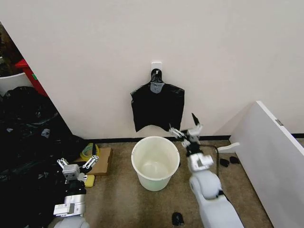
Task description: Place the garbage bag over the trash bin.
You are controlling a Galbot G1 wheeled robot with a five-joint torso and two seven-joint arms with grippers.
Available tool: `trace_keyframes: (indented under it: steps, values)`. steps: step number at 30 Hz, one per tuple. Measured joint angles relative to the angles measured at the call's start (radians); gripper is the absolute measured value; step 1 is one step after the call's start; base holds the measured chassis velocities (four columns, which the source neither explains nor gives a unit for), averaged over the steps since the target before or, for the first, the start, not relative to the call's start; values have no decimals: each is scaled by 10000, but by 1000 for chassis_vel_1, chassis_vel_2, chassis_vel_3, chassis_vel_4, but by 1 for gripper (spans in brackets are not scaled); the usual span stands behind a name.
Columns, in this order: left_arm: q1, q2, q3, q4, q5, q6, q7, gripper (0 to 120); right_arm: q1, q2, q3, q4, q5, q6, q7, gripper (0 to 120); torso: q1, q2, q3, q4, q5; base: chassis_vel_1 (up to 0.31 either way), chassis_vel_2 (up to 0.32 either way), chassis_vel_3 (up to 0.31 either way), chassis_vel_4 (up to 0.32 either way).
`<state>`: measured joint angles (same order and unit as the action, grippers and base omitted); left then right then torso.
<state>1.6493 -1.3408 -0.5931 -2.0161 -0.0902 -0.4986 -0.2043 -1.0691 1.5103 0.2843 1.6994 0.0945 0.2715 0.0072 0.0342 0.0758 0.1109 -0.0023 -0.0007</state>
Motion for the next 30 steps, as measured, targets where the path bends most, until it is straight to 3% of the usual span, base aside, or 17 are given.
trace_keyframes:
  steps: [8, 13, 16, 21, 30]
  values:
    - [73, -82, -48, -46, 54, 6, -69, 100, 1094, 177, -947, -688, 127, -40, 618, 100, 0, 0, 0, -3, -1, 0, 0, 0, 0]
    - [-47, -90, -17, 100, 58, 6, -148, 100, 2136, 326, -1765, -1508, -492, 23, 2088, 100, 0, 0, 0, 0, 0, 0, 0, 0, 0]
    - [-117, -88, 18, 181, 56, 6, -170, 100, 2517, 433, -2056, -1784, -868, -39, 2750, 96, 0, 0, 0, -1, 0, 0, 0, 0, 0]
    - [-185, -122, 65, 320, 86, 9, -200, 100, 3220, 677, -2378, -2370, -1823, -447, 3773, 77, 0, 0, 0, -2, -1, 0, 0, 0, 0]
    - [-148, -71, -16, 294, 87, 9, -281, 100, 3840, 981, -2564, -3173, -2364, -511, 4036, 72, -1, 0, -1, 0, -1, 0, 0, 0, 0]
